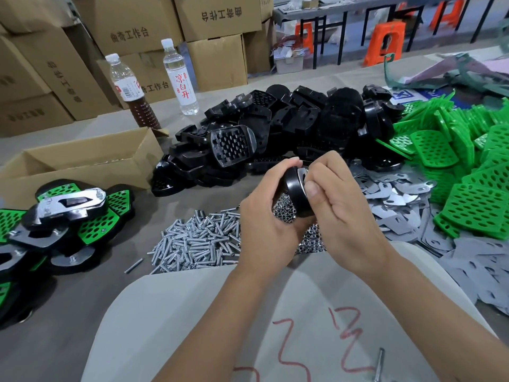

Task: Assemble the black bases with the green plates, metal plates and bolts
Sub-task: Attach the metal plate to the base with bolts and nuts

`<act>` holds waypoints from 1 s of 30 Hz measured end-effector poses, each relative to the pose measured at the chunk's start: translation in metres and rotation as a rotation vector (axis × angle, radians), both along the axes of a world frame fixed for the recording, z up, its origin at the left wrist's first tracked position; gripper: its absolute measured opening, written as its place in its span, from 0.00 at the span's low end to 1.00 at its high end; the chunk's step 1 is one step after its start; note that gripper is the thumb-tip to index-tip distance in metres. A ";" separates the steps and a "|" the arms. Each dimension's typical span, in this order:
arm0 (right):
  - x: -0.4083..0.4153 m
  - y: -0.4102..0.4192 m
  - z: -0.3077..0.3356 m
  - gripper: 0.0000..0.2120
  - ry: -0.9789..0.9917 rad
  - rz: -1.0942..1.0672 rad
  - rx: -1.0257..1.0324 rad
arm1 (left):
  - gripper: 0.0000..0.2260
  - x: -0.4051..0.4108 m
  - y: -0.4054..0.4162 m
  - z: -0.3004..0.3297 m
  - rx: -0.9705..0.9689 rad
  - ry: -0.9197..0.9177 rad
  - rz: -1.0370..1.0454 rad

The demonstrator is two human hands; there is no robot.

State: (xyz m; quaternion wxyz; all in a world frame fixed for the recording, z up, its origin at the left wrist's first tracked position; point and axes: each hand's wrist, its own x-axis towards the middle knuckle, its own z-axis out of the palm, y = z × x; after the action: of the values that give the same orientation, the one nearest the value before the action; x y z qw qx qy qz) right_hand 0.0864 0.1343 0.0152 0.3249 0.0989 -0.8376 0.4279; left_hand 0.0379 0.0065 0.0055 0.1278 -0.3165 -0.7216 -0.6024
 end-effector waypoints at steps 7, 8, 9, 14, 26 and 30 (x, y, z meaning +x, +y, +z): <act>0.000 -0.008 0.001 0.15 -0.109 -0.037 -0.166 | 0.34 -0.002 0.001 -0.006 -0.153 0.260 0.203; 0.000 -0.010 0.001 0.16 -0.144 -0.044 -0.225 | 0.32 -0.003 0.001 -0.007 -0.169 0.308 0.226; -0.001 -0.012 0.001 0.17 -0.179 -0.053 -0.288 | 0.31 -0.004 0.002 -0.008 -0.186 0.357 0.244; -0.006 -0.018 -0.003 0.20 -0.327 -0.041 -0.626 | 0.20 -0.008 0.003 -0.013 -0.245 0.501 0.292; -0.005 0.005 -0.013 0.15 -0.122 -0.124 -0.382 | 0.26 -0.011 -0.001 -0.005 -0.021 -0.036 0.259; -0.005 0.009 -0.014 0.10 -0.140 -0.065 -0.145 | 0.28 -0.021 -0.004 -0.005 0.199 -0.408 0.307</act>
State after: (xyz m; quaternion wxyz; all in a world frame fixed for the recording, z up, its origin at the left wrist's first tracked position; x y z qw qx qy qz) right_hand 0.0817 0.1428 0.0007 0.2854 0.0176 -0.8279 0.4825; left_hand 0.0165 0.0022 0.0002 0.1002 -0.0615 -0.7091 -0.6953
